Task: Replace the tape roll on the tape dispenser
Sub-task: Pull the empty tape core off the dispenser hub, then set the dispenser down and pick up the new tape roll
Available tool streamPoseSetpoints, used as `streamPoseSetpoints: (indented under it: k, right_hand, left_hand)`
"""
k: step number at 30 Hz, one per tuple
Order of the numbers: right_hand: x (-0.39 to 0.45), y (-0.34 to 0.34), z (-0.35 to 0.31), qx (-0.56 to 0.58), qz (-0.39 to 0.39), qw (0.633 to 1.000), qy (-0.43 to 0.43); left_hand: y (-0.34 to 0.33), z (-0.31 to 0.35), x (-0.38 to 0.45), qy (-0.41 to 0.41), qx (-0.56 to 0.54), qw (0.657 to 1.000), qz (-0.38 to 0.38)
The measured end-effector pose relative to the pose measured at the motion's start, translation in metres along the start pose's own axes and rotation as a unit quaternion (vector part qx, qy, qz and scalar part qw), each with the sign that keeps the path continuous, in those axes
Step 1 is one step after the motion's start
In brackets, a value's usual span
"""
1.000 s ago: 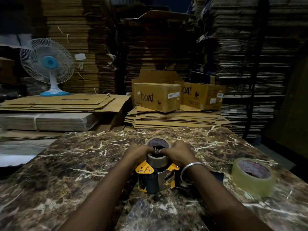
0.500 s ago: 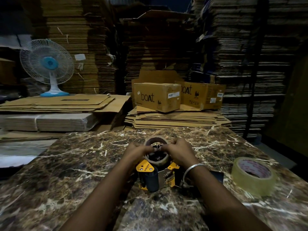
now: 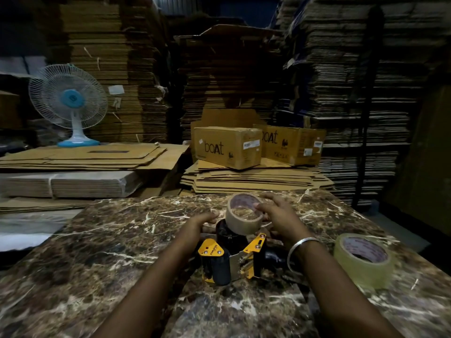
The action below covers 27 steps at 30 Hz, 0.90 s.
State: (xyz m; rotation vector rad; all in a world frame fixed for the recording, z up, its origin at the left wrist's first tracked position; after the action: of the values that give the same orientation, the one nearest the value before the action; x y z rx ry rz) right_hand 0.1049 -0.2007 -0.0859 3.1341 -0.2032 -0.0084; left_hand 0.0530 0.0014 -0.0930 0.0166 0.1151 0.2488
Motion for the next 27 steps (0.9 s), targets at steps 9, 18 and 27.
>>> streamPoseSetpoints:
  k: [9, 18, 27]
  right_hand:
    - [0.018, 0.049, 0.005, -0.073, -0.003, 0.996, -0.044]
    - [0.028, 0.064, 0.033, -0.155, 0.063, 0.986, -0.022]
    - [0.026, 0.071, 0.033, -0.27, 0.042, 0.961, 0.039]
  left_hand:
    - [-0.008, 0.006, -0.002, -0.161, 0.307, 0.937, -0.046]
    - [-0.031, 0.018, -0.031, -0.276, 0.415, 0.858, -0.125]
    - [-0.045, 0.016, -0.038, -0.31, 0.564, 0.758, -0.103]
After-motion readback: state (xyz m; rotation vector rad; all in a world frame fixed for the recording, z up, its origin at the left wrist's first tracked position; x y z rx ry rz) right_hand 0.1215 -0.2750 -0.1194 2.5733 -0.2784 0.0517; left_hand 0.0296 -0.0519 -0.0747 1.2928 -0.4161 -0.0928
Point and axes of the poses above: each hand's wrist, its own x-axis towards the middle knuckle, its own y-axis out of the back of the hand, z = x × y, the point moved 4 cm from there along x, towards the middle knuckle, and after that the axes turned 10 degrees about z, right-handed, at the moved point
